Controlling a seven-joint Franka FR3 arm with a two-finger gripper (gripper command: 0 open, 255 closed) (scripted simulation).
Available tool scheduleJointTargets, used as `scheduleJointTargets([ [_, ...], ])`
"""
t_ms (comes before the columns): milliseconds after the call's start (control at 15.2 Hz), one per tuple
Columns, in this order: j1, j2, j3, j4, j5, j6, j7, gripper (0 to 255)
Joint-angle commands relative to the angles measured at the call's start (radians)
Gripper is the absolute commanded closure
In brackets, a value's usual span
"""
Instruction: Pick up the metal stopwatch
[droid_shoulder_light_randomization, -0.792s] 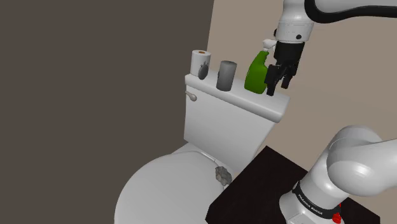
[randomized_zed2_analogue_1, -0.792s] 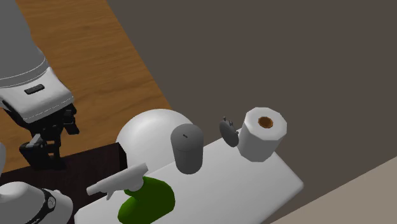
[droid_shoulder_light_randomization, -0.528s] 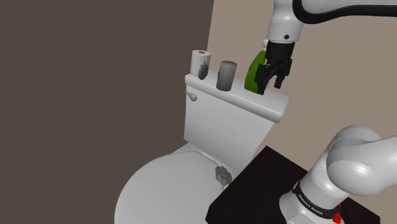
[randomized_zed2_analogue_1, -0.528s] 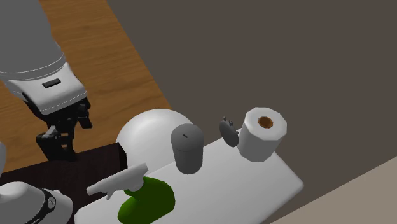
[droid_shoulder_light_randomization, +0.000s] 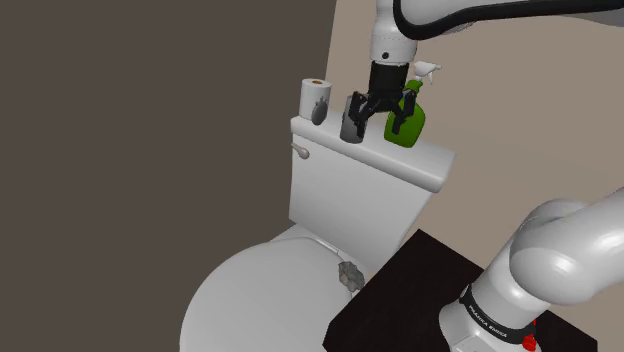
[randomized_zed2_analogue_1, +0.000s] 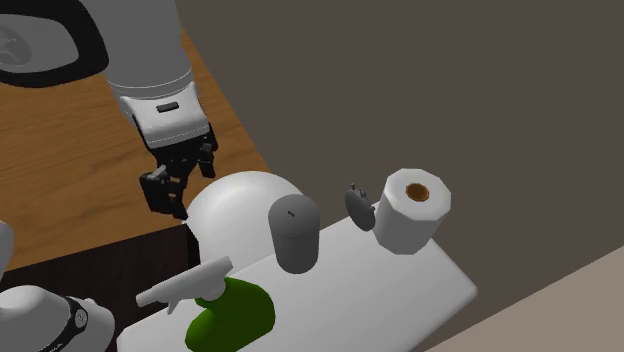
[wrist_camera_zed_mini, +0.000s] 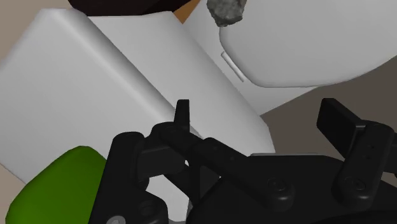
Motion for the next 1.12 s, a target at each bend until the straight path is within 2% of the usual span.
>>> scheduleJointTargets([
  [0,-0.020,0.076,0.023,0.060,-0.003,0.027,0.092,0],
  [528,-0.081,0.370,0.077,0.330,-0.064,0.082,0.436,0],
  [1056,-0.097,0.659,0.060,0.678,-0.156,0.046,0.736,0],
])
